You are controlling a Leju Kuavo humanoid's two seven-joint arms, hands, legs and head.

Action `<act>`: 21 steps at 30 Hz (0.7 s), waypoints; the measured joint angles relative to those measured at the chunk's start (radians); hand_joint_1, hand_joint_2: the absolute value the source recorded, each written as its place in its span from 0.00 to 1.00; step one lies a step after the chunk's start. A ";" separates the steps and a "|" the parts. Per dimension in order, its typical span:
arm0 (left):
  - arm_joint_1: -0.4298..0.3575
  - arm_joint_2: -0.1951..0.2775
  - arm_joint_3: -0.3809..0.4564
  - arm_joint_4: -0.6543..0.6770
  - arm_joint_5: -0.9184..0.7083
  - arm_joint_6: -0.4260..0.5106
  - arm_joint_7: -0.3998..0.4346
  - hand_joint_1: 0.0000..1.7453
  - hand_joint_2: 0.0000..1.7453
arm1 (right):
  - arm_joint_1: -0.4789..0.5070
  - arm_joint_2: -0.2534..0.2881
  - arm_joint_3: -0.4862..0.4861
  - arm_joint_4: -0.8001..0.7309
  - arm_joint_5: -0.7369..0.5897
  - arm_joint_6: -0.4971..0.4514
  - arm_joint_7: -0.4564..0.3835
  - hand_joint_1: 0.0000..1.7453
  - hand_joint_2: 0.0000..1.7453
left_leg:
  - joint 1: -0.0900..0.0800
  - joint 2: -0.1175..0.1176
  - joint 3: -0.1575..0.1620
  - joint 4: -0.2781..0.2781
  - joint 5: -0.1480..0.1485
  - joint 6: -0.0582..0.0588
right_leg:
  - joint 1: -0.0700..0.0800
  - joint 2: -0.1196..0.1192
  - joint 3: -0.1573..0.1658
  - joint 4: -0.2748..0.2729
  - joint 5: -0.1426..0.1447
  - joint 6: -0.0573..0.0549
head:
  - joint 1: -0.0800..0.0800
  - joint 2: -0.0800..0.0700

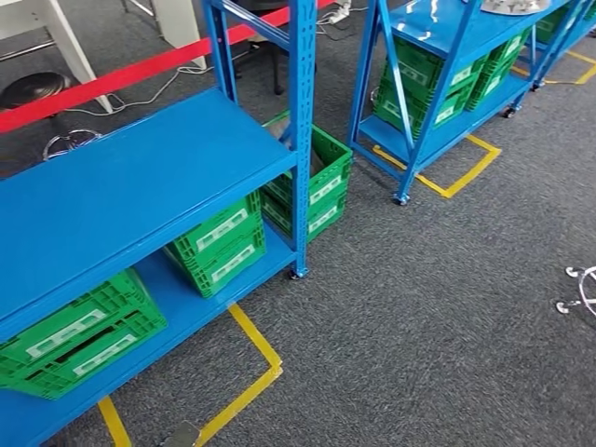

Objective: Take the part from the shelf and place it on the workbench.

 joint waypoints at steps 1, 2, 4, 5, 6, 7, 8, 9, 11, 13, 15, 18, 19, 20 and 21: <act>0.000 -0.001 0.000 0.000 0.000 0.000 0.000 0.00 0.00 | 0.000 0.000 -0.002 0.000 0.001 0.000 0.000 0.00 0.00 | 0.000 -0.014 0.002 0.000 -0.002 0.001 | 0.000 0.004 -0.036 0.052 -0.007 0.001 | 0.000 0.000; 0.001 -0.001 -0.001 0.000 0.000 0.000 0.000 0.00 0.00 | 0.001 0.000 -0.004 0.000 0.002 -0.001 0.000 0.00 0.00 | 0.000 -0.028 0.005 0.000 -0.004 0.001 | 0.000 0.006 -0.054 0.064 0.007 0.001 | 0.000 0.000; 0.003 -0.001 -0.001 0.000 0.000 0.000 0.000 0.00 0.00 | 0.000 0.000 -0.007 0.000 0.003 -0.002 0.000 0.00 0.00 | 0.002 -0.056 0.015 0.002 -0.010 -0.004 | -0.003 0.016 -0.033 -0.022 0.088 0.001 | -0.001 0.000; 0.003 -0.001 -0.001 0.000 0.000 0.000 0.000 0.00 0.00 | 0.001 0.000 -0.008 0.000 0.004 -0.003 0.000 0.00 0.00 | 0.002 -0.068 0.019 0.004 -0.015 -0.009 | -0.005 0.036 -0.007 -0.087 0.126 0.002 | 0.000 0.000; 0.002 -0.001 -0.001 0.000 0.000 0.000 0.000 0.00 0.00 | 0.001 0.000 -0.010 0.000 0.004 -0.003 -0.001 0.00 0.00 | 0.002 -0.080 0.020 0.008 -0.020 -0.015 | -0.009 0.056 0.020 -0.146 0.148 0.000 | 0.000 0.000; 0.000 -0.001 -0.002 0.000 0.000 0.000 0.000 0.00 0.00 | 0.000 0.000 -0.012 0.001 0.004 -0.003 0.000 0.00 0.00 | 0.002 -0.090 0.019 0.011 -0.023 -0.021 | -0.011 0.072 0.038 -0.182 0.156 -0.003 | 0.001 0.000; 0.000 -0.001 -0.002 0.000 0.000 0.000 0.000 0.00 0.00 | 0.000 0.000 -0.013 0.001 0.005 -0.003 0.000 0.00 0.00 | 0.002 -0.100 0.015 0.013 -0.024 -0.027 | -0.011 0.080 0.047 -0.197 0.152 -0.007 | 0.002 0.000; 0.001 -0.001 -0.002 0.000 0.000 0.001 0.000 0.00 0.00 | -0.001 0.000 -0.014 0.001 0.005 -0.003 0.000 0.00 0.00 | 0.003 -0.109 0.012 0.014 -0.024 -0.031 | -0.010 0.075 0.052 -0.202 0.148 -0.013 | 0.001 0.000; 0.005 0.001 -0.002 0.000 0.000 0.001 0.001 0.00 0.00 | -0.002 0.002 -0.015 0.001 0.006 -0.004 0.000 0.00 0.00 | 0.004 -0.096 0.007 0.023 -0.030 -0.040 | -0.011 0.056 0.056 -0.203 0.148 -0.023 | 0.000 0.000; 0.003 0.002 -0.002 0.000 0.000 0.001 0.001 0.00 0.00 | -0.001 0.003 -0.017 0.001 0.006 -0.005 -0.001 0.00 0.00 | 0.002 -0.046 -0.026 0.096 -0.067 -0.050 | -0.012 0.030 0.065 -0.207 0.143 -0.034 | -0.005 0.000; -0.001 0.001 -0.002 0.000 0.001 0.002 0.001 0.00 0.00 | -0.001 0.003 -0.018 0.001 0.006 -0.005 -0.001 0.00 0.00 | 0.003 -0.015 -0.097 0.229 -0.119 -0.056 | -0.008 0.001 0.071 -0.207 0.135 -0.043 | -0.007 0.000; 0.004 0.000 -0.003 0.000 0.001 0.001 0.001 0.00 0.00 | -0.001 0.003 -0.021 0.001 0.006 -0.005 -0.001 0.00 0.00 | 0.003 -0.009 -0.138 0.283 -0.099 -0.051 | -0.003 -0.035 0.085 -0.207 0.121 -0.047 | -0.007 0.000; 0.006 0.000 -0.004 0.000 0.001 0.001 0.001 0.00 0.00 | -0.002 0.003 -0.021 0.001 0.006 -0.005 -0.001 0.00 0.00 | 0.001 -0.002 -0.117 0.231 -0.060 -0.044 | -0.001 -0.046 0.093 -0.207 0.116 -0.046 | -0.007 0.000; 0.006 0.001 -0.004 0.000 0.001 0.001 0.001 0.00 0.00 | -0.001 0.003 -0.021 0.001 0.006 -0.005 -0.001 0.00 0.00 | -0.004 0.016 -0.088 0.165 -0.023 -0.034 | 0.001 -0.057 0.099 -0.208 0.110 -0.046 | -0.007 0.000; 0.004 0.002 -0.004 0.000 0.001 0.001 0.001 0.00 0.00 | -0.001 0.004 -0.022 0.001 0.006 -0.005 -0.001 0.00 0.00 | -0.011 0.041 -0.060 0.105 0.000 -0.024 | 0.004 -0.069 0.105 -0.208 0.104 -0.043 | -0.007 0.000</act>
